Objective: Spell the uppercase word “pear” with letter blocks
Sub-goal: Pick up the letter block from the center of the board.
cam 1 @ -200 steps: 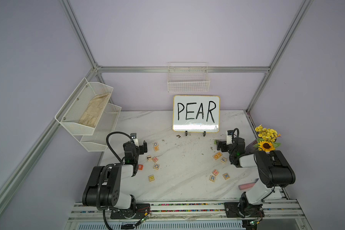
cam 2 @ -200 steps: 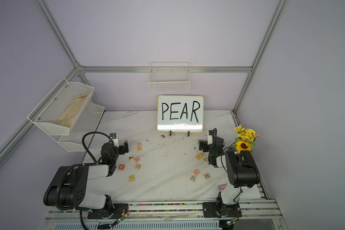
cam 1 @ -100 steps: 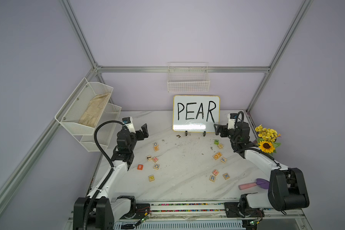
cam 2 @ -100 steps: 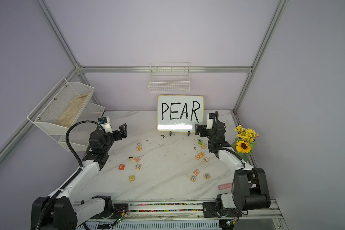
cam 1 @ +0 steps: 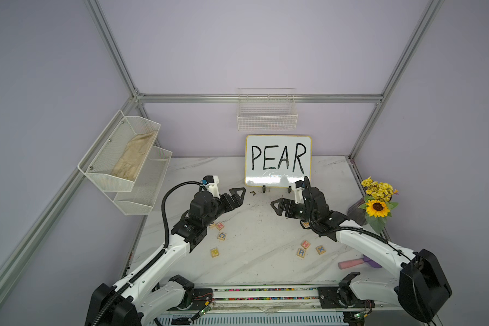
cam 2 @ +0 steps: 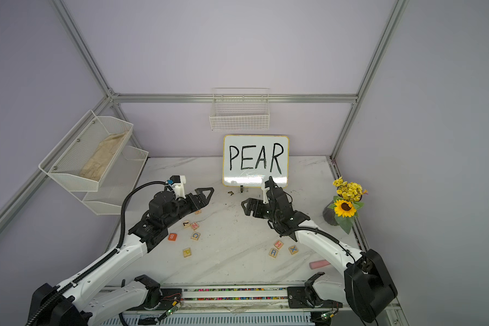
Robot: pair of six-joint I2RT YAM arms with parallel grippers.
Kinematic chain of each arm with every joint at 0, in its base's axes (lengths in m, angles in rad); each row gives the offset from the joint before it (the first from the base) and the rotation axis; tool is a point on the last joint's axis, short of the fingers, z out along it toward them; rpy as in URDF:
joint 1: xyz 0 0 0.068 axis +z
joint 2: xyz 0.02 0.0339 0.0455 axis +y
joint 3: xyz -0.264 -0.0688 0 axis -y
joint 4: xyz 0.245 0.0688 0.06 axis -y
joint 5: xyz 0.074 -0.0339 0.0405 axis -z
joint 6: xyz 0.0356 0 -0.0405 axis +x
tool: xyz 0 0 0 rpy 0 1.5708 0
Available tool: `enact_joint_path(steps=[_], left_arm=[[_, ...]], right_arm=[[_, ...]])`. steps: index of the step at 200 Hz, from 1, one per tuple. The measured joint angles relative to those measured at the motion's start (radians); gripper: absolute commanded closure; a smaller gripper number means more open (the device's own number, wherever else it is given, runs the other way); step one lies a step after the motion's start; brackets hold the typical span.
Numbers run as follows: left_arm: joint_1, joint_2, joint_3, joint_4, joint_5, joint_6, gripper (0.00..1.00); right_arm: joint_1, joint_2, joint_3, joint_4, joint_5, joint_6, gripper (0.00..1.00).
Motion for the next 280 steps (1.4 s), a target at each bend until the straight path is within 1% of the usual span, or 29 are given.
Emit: enact_joint_path(steps=[29,58,74,103,122,152,167,185,214,238,260,280], left_arm=[[-0.009,-0.037,-0.001,0.018,-0.031,-0.069,0.0],[-0.003,-0.037,0.0,-0.024,-0.064,-0.097,0.0],[-0.002,-0.034,0.004,-0.122,-0.108,-0.078,0.0],[-0.002,0.002,0.064,-0.396,-0.203,-0.006,0.0],[-0.002,0.016,0.119,-0.546,-0.249,0.032,0.0],[-0.002,0.019,0.151,-0.73,-0.29,0.031,0.0],[-0.002,0.019,0.151,-0.816,-0.293,0.02,0.0],[-0.002,0.015,0.15,-0.874,-0.28,0.013,0.0],[-0.002,0.012,0.147,-0.935,-0.216,0.057,0.0],[-0.002,0.014,0.132,-1.0,-0.195,0.065,0.0],[-0.002,0.011,0.069,-1.042,-0.185,0.027,0.0],[-0.002,-0.012,-0.008,-1.047,-0.169,-0.039,0.0]], right_arm=[[0.004,-0.058,-0.005,0.031,0.003,0.047,0.02],[0.011,-0.052,-0.003,0.052,-0.003,0.053,0.03],[0.016,-0.018,0.014,0.047,0.001,0.051,0.02],[0.016,0.044,0.059,0.013,0.034,0.024,0.03],[0.016,0.049,0.084,-0.028,0.097,-0.016,0.03],[0.016,0.048,0.122,-0.064,0.209,-0.065,0.03],[0.016,0.049,0.123,-0.07,0.26,-0.069,0.03],[0.016,0.049,0.121,-0.071,0.294,-0.068,0.02],[0.018,0.049,0.089,-0.062,0.313,-0.056,0.03],[0.019,0.049,0.051,-0.061,0.313,-0.046,0.03],[0.02,0.049,0.039,-0.059,0.312,-0.045,0.03],[0.02,0.049,0.035,-0.044,0.312,-0.04,0.03]])
